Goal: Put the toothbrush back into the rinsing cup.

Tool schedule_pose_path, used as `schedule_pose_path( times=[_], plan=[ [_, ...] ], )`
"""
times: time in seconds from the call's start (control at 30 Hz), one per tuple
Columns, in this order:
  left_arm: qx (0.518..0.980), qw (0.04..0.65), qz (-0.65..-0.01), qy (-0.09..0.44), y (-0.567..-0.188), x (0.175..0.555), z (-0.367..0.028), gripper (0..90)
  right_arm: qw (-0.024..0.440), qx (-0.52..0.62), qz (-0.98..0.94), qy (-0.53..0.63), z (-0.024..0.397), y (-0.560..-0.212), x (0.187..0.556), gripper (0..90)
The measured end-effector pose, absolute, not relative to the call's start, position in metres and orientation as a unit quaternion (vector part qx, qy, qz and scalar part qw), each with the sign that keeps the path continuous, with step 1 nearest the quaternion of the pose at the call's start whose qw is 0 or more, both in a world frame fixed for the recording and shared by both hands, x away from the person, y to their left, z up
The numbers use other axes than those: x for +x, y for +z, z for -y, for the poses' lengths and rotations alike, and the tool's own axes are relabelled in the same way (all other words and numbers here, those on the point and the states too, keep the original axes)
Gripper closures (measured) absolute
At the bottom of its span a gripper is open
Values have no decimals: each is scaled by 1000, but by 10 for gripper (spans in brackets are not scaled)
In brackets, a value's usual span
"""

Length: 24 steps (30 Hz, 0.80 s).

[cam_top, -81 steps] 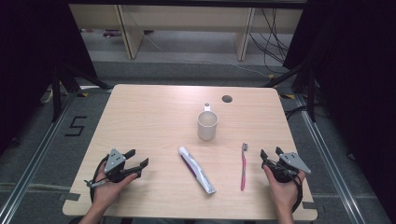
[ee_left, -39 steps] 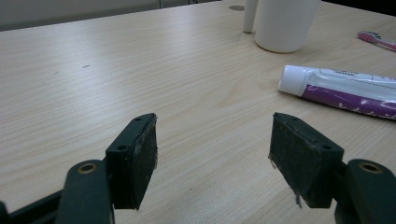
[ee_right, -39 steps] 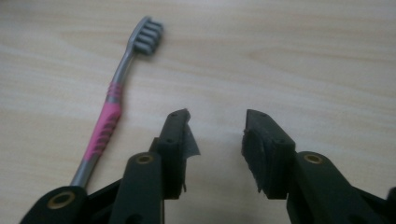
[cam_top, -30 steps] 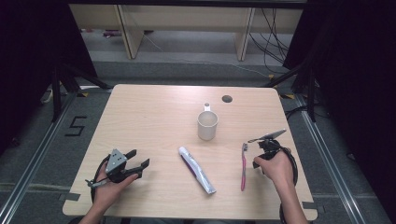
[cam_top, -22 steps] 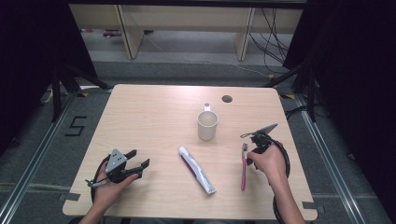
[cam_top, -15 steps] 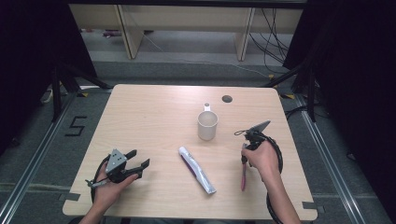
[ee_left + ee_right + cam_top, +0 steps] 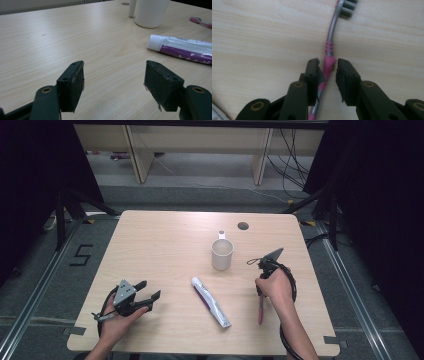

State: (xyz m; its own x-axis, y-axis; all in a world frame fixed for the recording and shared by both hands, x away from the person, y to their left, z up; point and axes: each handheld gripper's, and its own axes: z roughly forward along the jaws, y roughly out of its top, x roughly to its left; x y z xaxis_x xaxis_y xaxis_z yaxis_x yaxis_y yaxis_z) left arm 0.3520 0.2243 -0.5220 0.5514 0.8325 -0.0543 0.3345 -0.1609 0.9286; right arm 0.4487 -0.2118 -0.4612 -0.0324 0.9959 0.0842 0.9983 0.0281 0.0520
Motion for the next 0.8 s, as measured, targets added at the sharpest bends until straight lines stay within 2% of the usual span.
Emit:
schedule_pose_path(
  times=[0.27, 0.3, 0.37, 0.7, 0.8],
  plan=[
    [721, 506, -405, 246, -522, 352, -224, 316, 4, -700, 713, -38, 208, -467, 451, 723],
    [721, 506, -405, 245, -522, 352, -224, 316, 22, -693, 719, -37, 210, -466, 453, 723],
    [722, 505, -403, 246, -522, 352, -224, 317, 4, -704, 710, -30, 207, -468, 454, 730],
    [722, 506, -405, 243, -522, 352, -224, 317, -1, -695, 717, -48, 209, -472, 454, 764],
    [722, 506, -405, 243, -522, 352, -224, 317, -3, -687, 726, -19, 209, -470, 455, 781]
  ],
)
